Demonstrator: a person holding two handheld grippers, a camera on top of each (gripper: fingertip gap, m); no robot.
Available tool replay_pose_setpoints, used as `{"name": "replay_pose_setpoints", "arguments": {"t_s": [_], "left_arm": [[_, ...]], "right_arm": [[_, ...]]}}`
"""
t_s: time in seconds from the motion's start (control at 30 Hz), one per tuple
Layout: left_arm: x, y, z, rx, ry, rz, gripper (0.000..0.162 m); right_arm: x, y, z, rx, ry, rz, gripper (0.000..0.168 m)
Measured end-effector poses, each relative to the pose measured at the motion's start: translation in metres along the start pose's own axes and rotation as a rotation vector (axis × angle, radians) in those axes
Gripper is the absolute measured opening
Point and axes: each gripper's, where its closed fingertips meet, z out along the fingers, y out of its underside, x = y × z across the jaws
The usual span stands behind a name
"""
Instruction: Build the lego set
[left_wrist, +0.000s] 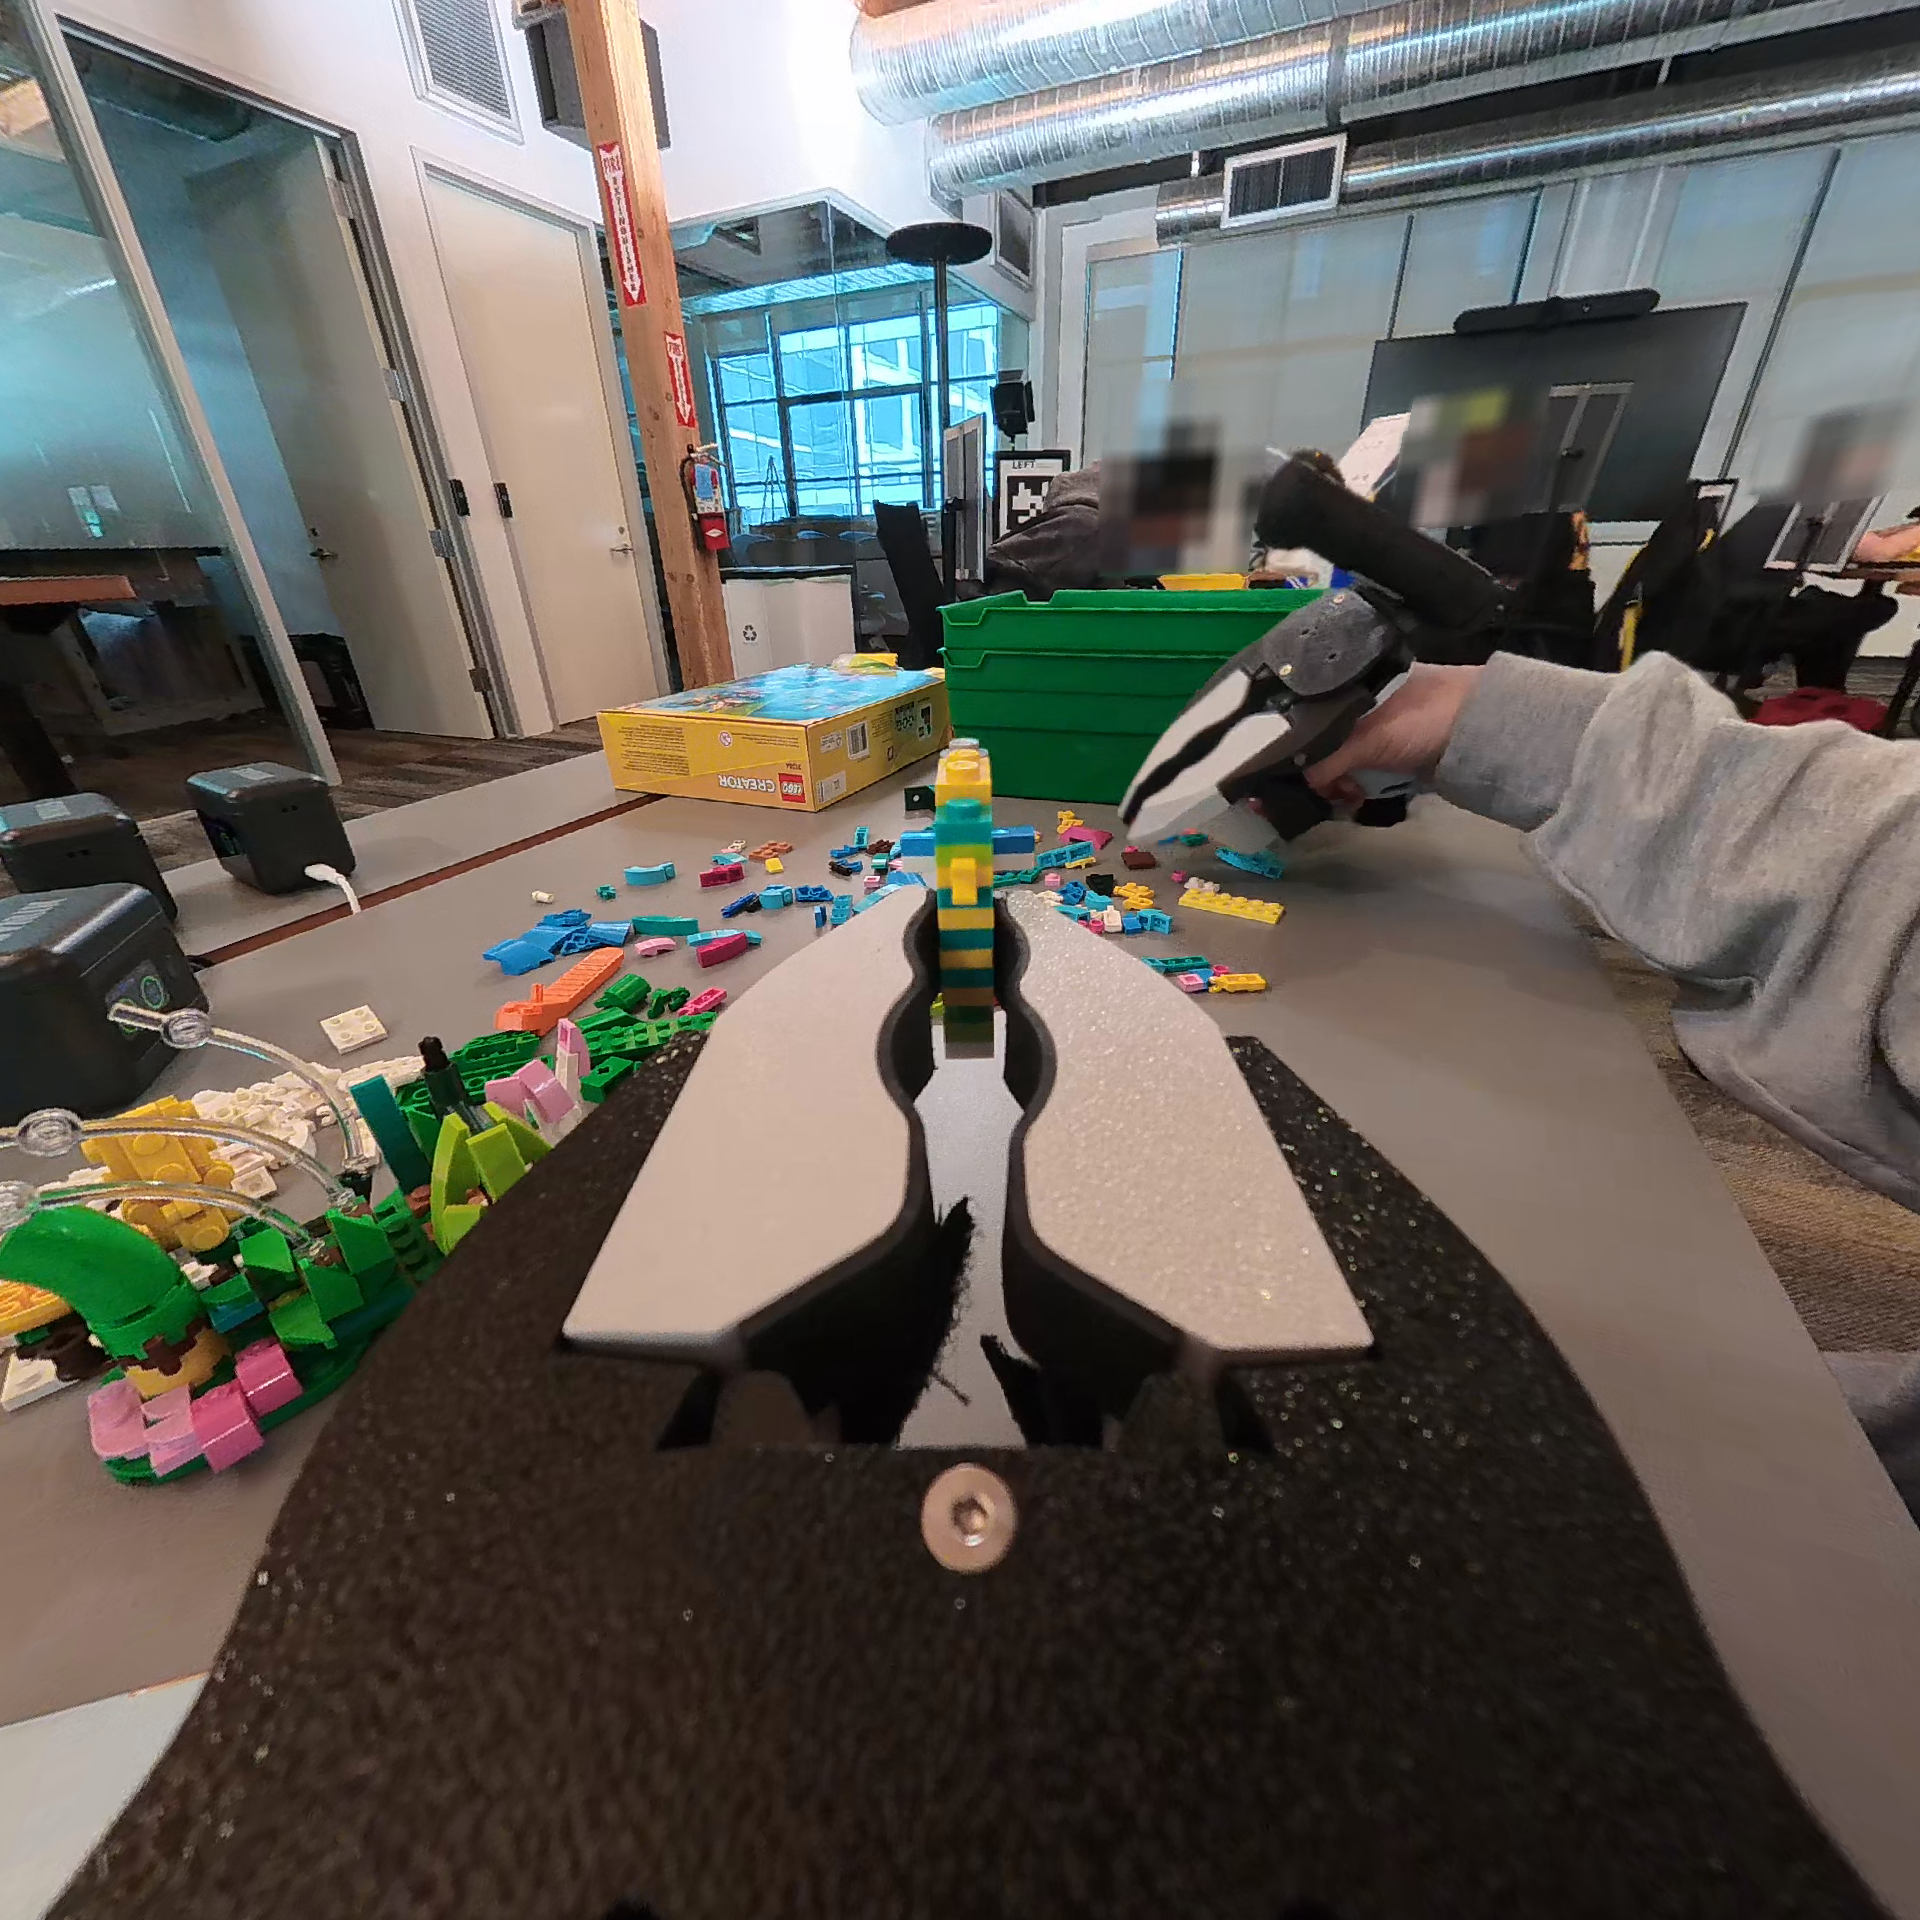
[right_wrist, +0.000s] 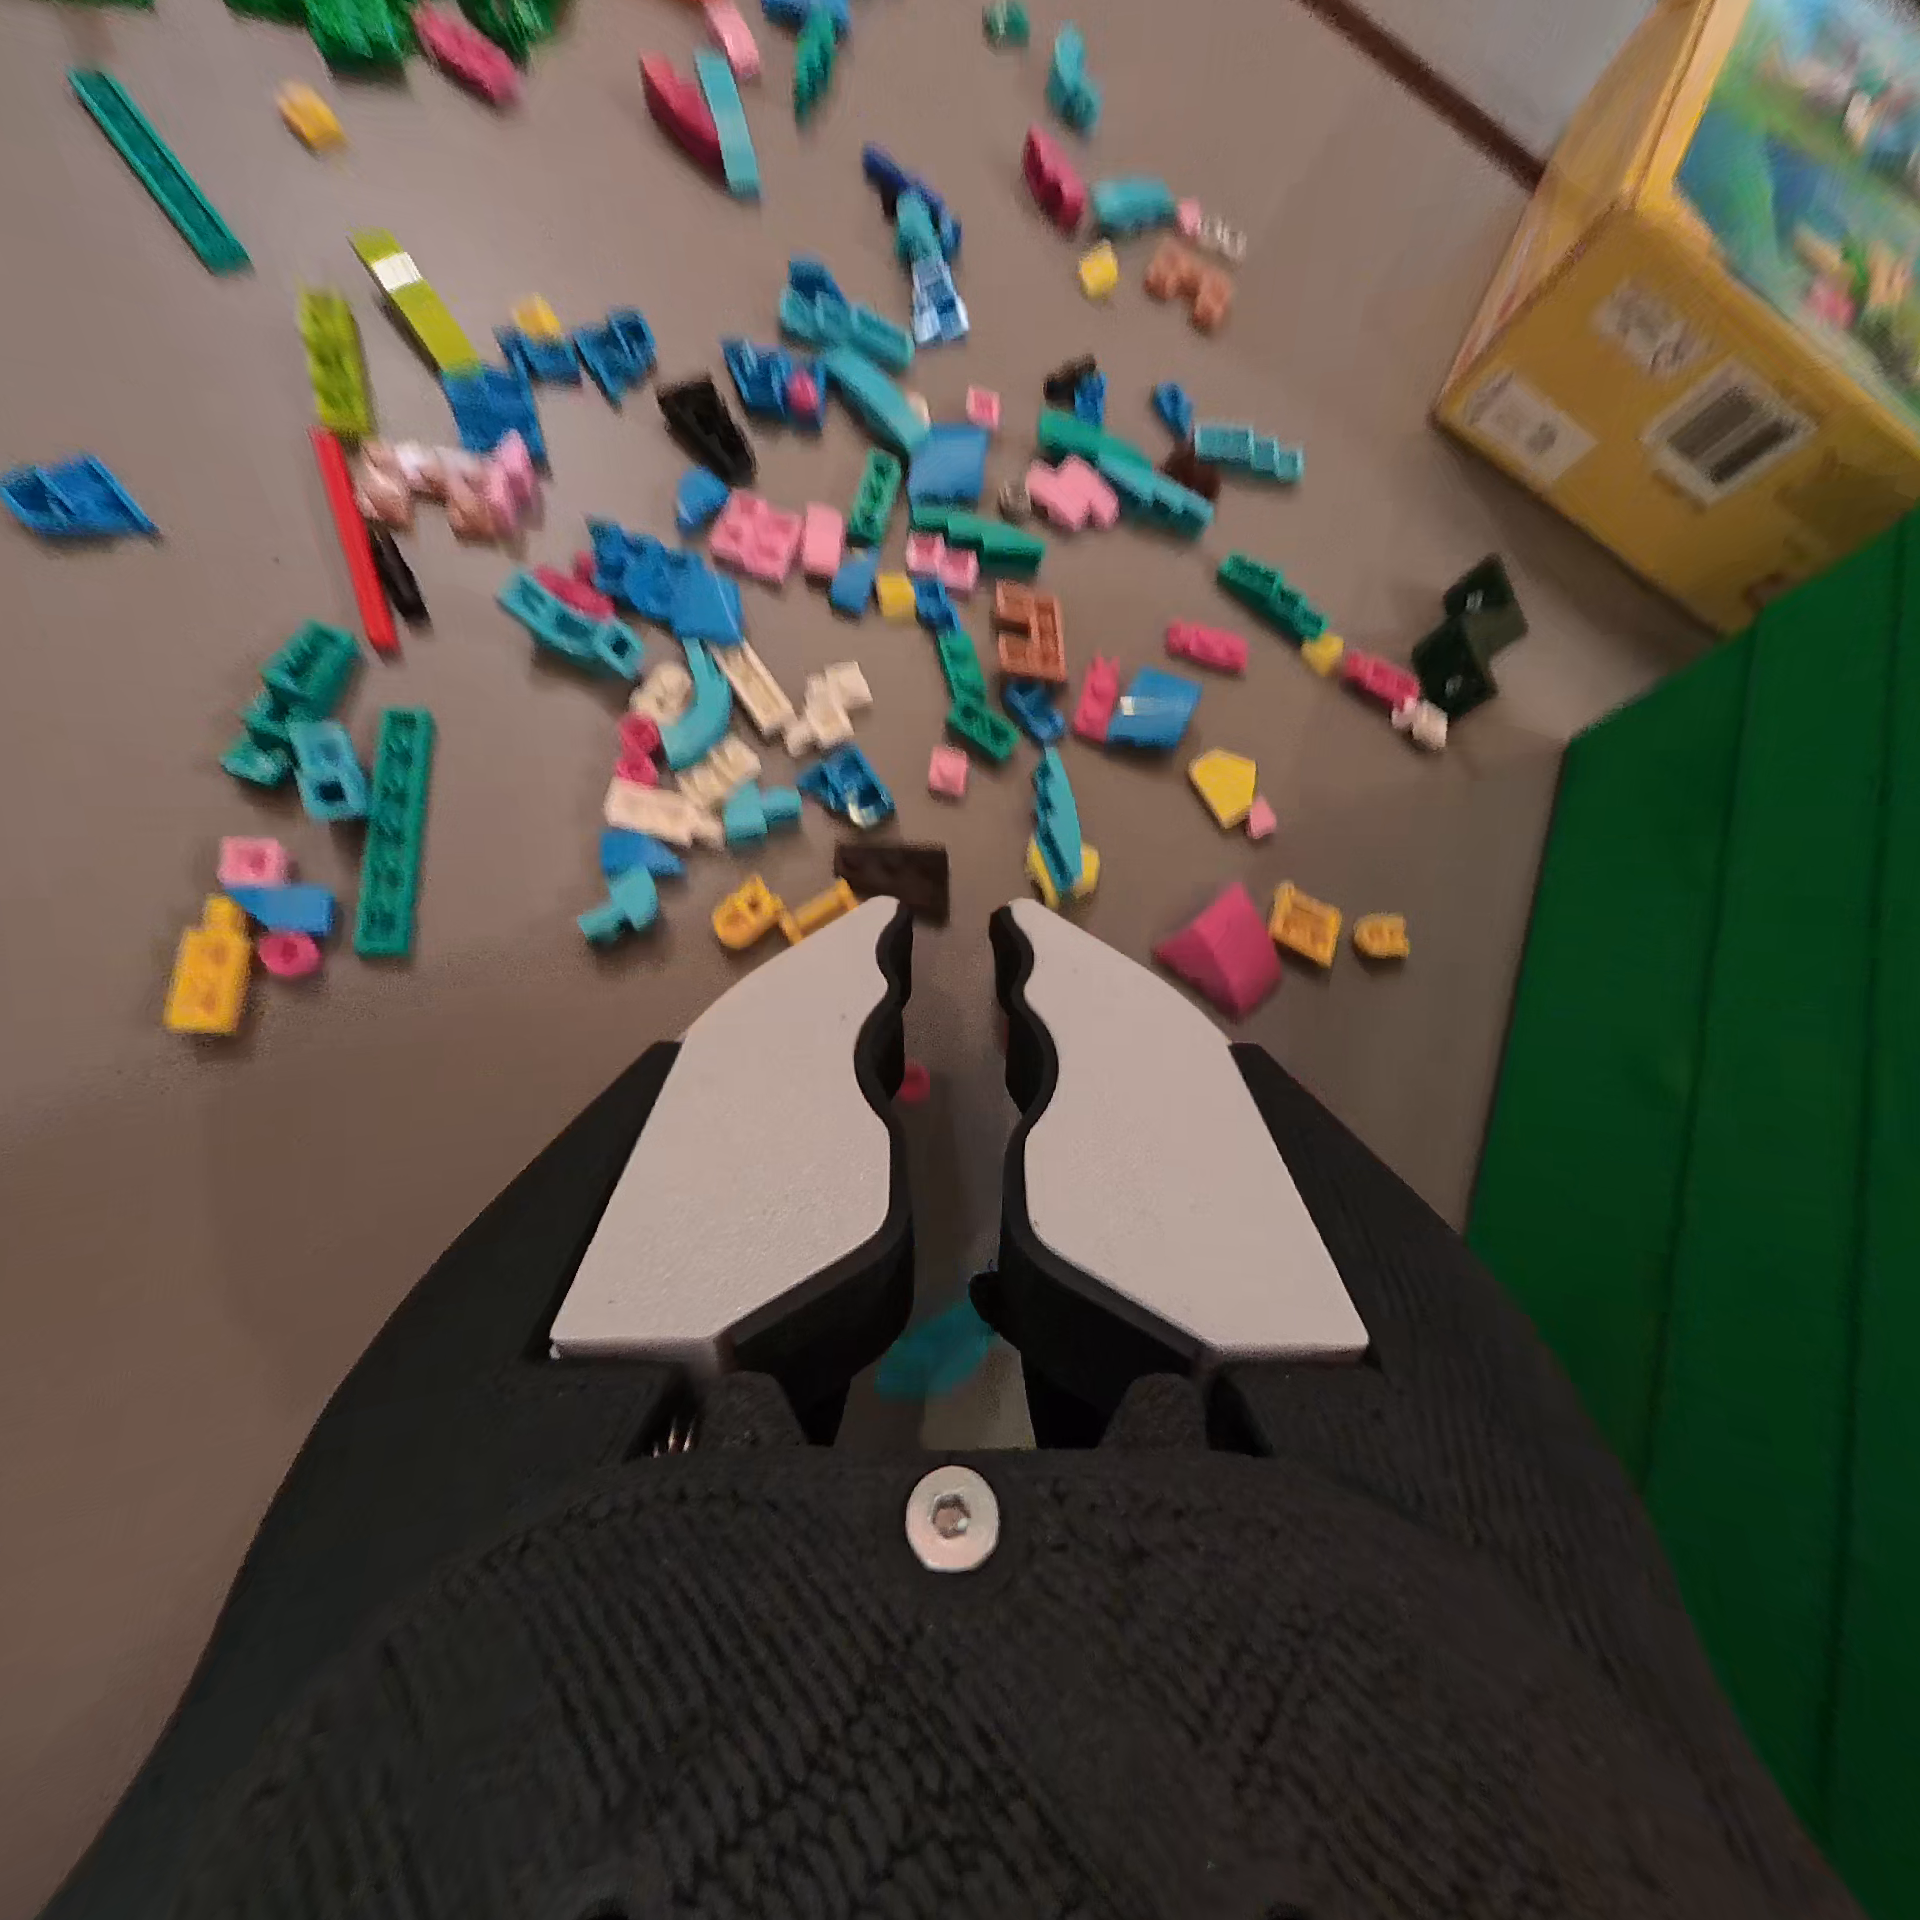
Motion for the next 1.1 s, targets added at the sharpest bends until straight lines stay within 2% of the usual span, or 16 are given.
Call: {"name": "replay_pose_setpoints", "arguments": {"t_s": [0.1, 0.2, 0.33, 0.43, 0.63, 1.1], "left_arm": [[0.001, 0.0, 0.0, -0.001, 0.003, 0.004, 0.008], [0.0, 0.0, 0.0, 0.0, 0.005, -0.004, 0.008], [0.0, 0.0, 0.0, 0.0, 0.007, -0.011, 0.008], [-0.001, 0.0, 0.0, 0.004, 0.008, -0.02, 0.008], [-0.002, -0.002, -0.002, 0.022, 0.015, -0.04, 0.008], [-0.002, -0.003, -0.002, 0.032, 0.027, -0.059, 0.008]], "right_arm": [[-0.008, -0.039, 0.015, 0.096, -0.046, -0.045, 0.013], [-0.024, -0.08, 0.039, 0.176, -0.217, -0.046, 0.014], [-0.019, -0.101, 0.084, 0.094, -0.304, -0.064, 0.014], [-0.016, -0.106, 0.11, 0.02, -0.31, -0.164, 0.014], [-0.003, -0.105, 0.145, -0.077, -0.317, -0.204, 0.015], [-0.007, -0.105, 0.157, -0.126, -0.342, -0.349, 0.008]]}}
